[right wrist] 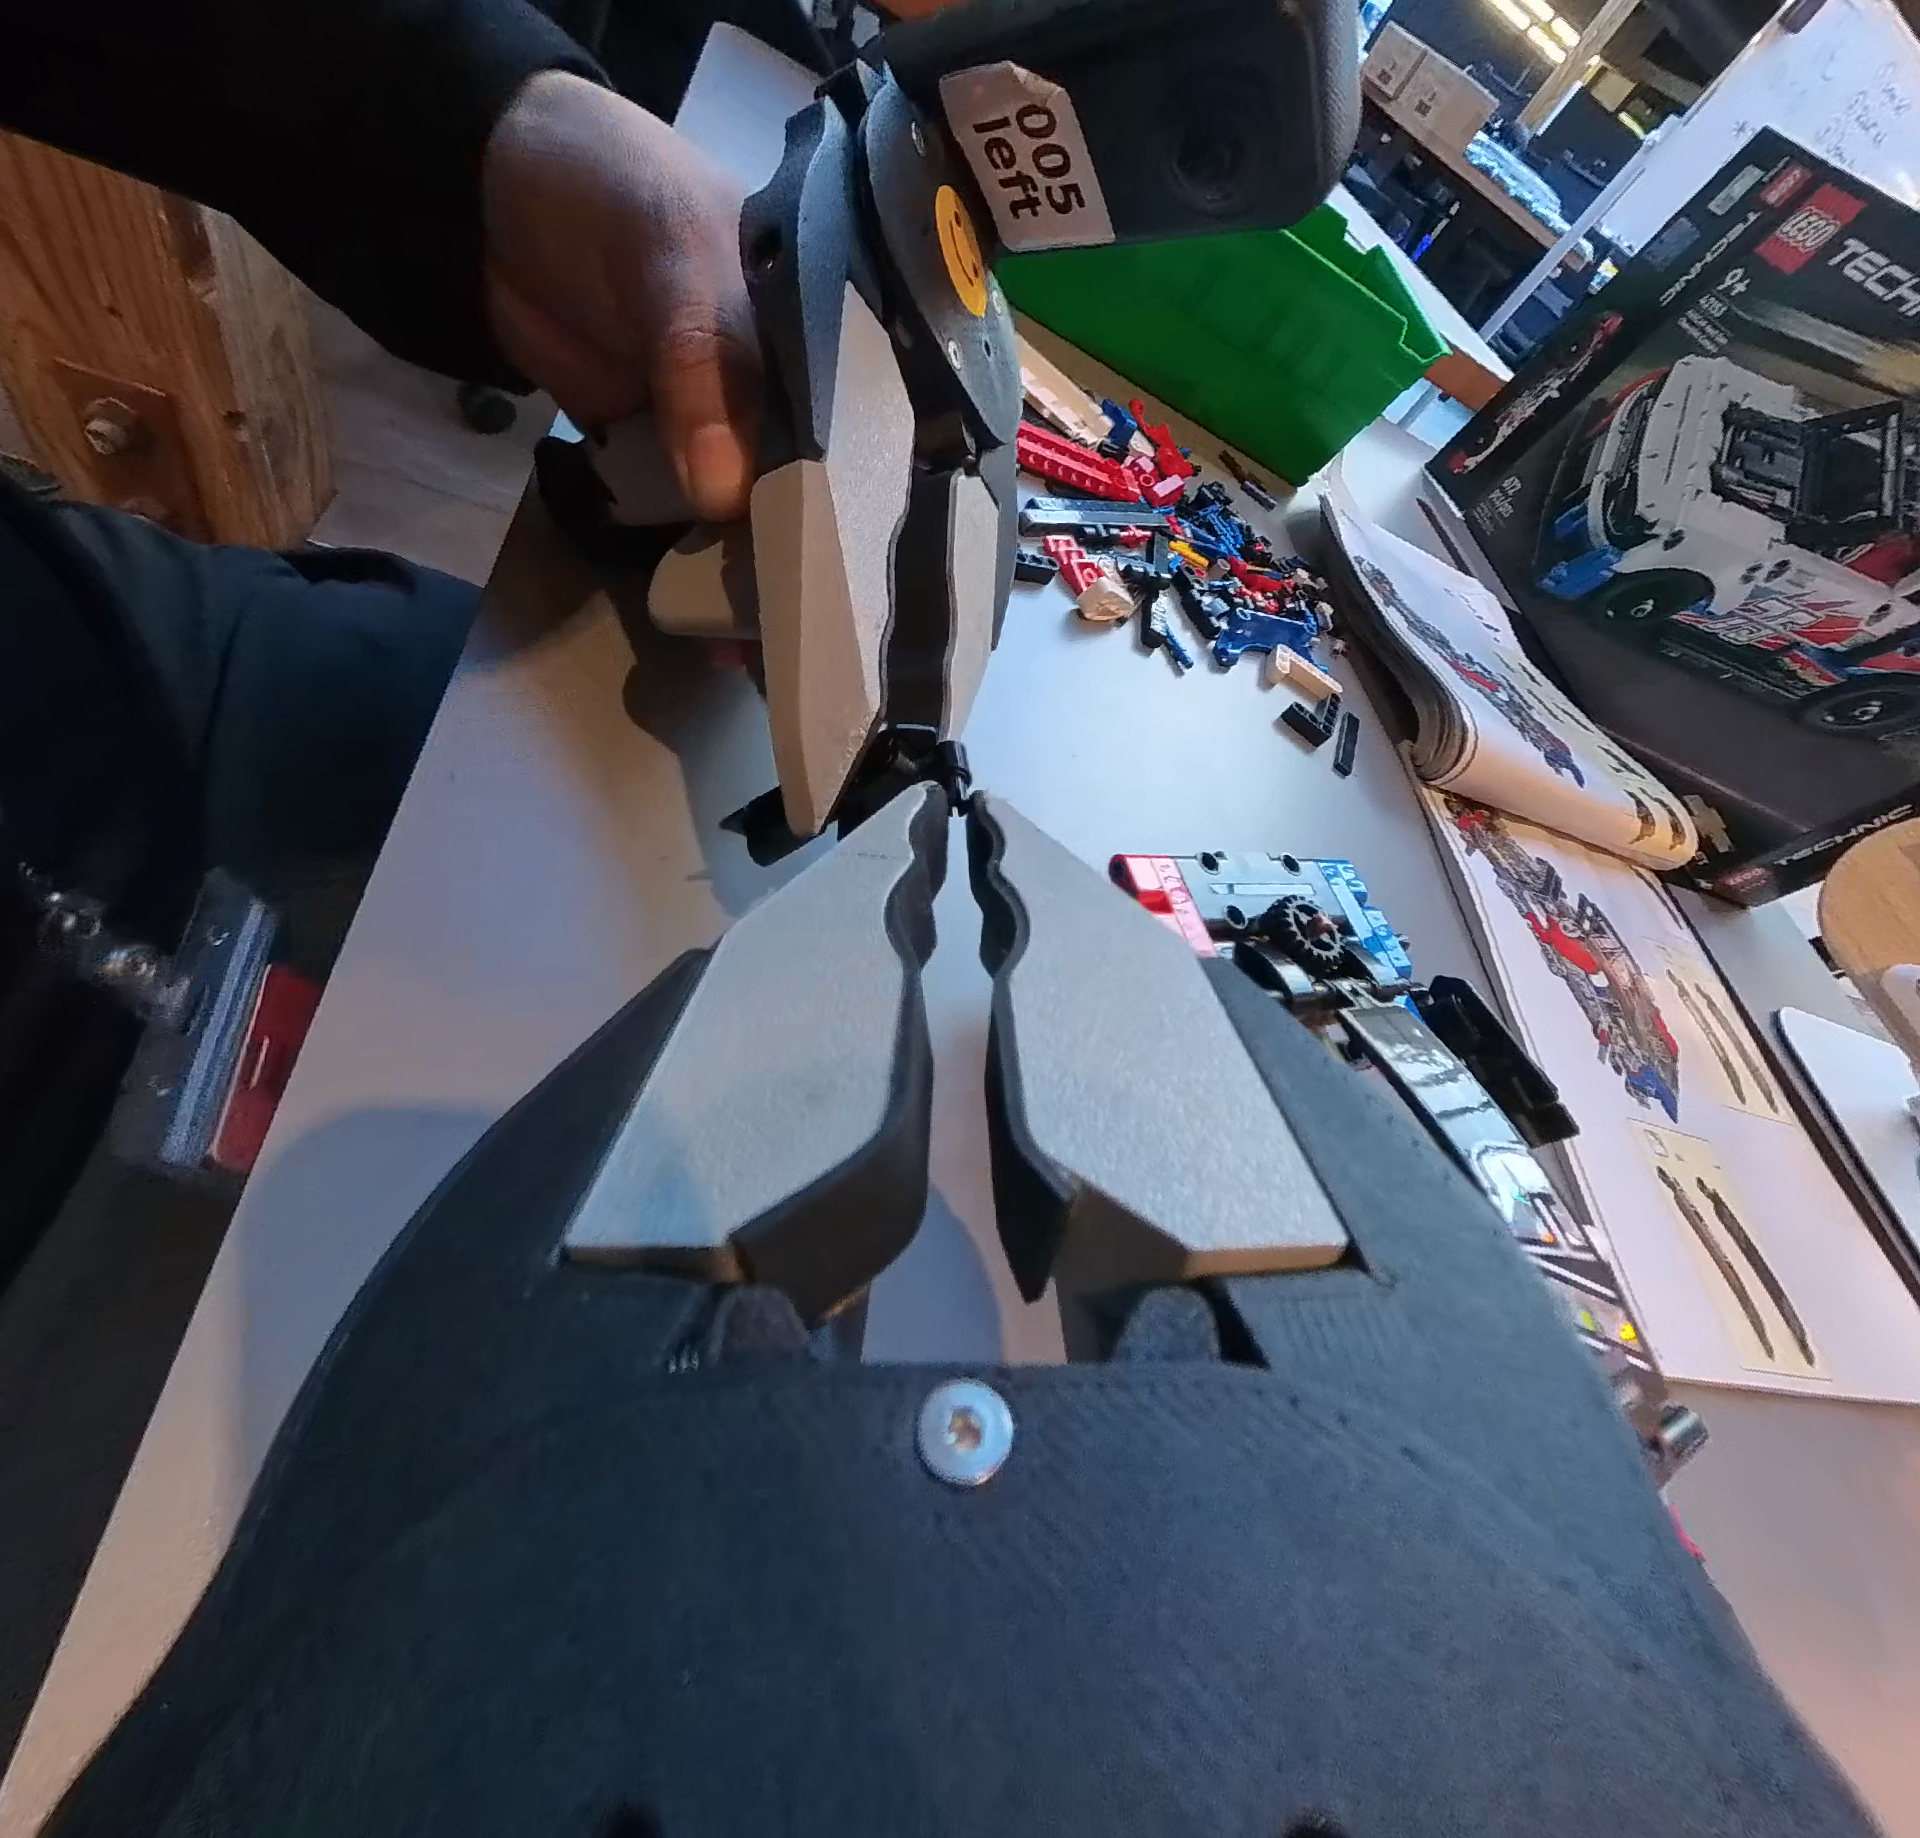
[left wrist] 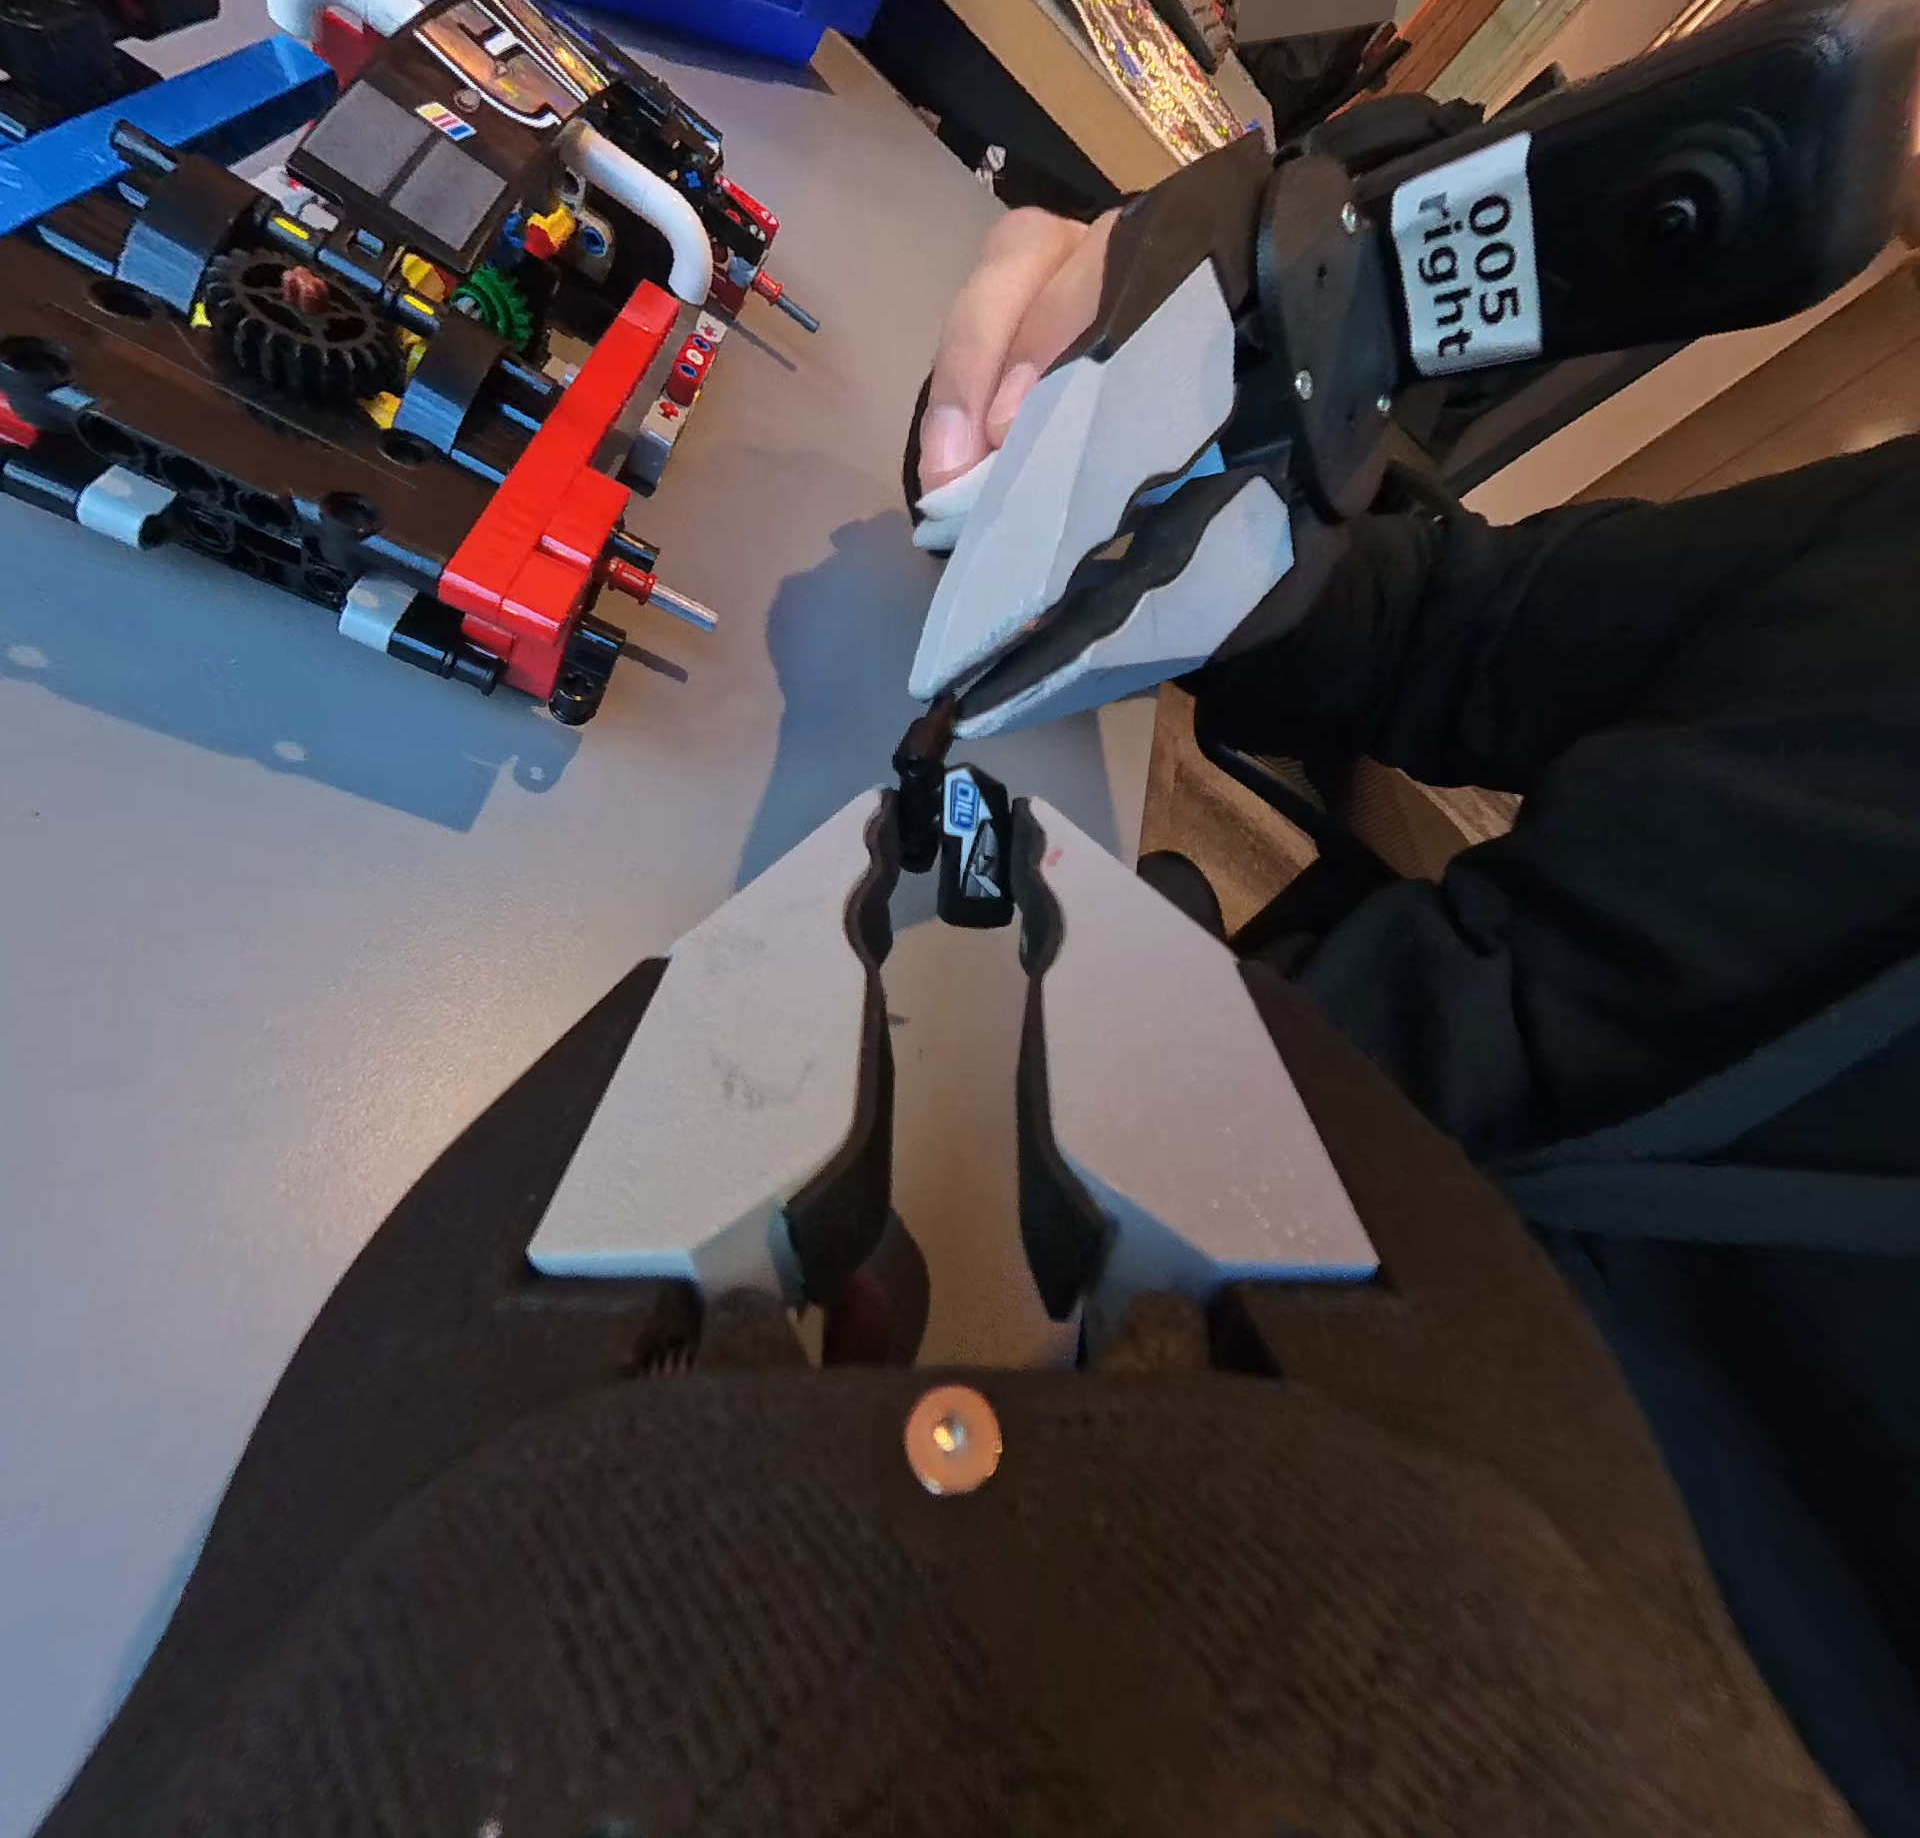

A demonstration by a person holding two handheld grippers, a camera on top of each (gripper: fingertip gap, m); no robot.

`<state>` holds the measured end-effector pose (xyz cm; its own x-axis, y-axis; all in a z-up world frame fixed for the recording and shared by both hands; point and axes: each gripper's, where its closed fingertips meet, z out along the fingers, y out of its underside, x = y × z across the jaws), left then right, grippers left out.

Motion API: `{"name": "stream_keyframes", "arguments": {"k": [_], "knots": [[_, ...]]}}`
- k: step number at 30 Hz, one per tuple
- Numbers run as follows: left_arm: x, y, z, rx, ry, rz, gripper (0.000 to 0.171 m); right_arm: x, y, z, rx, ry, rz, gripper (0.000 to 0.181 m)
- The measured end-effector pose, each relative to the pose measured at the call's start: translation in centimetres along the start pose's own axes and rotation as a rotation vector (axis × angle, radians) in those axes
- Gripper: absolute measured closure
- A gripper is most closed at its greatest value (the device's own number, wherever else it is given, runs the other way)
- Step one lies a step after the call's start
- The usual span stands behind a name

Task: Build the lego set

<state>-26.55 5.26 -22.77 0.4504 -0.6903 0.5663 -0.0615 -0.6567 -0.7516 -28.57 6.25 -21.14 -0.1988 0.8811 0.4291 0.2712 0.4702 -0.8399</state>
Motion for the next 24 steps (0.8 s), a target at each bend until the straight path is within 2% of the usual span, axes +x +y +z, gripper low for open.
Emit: {"name": "stream_keyframes", "arguments": {"k": [7, 24], "knots": [[0.02, 0.52, 0.14, -0.035, -0.009, 0.017, 0.153, -0.49, 0.01, 0.17, -0.040, -0.004, -0.025, 0.181], [-0.53, 1.13, 0.40, -0.073, -0.045, 0.004, 0.154, -0.98, 0.39, 0.70, -0.089, -0.023, 0.056, 0.180]]}}
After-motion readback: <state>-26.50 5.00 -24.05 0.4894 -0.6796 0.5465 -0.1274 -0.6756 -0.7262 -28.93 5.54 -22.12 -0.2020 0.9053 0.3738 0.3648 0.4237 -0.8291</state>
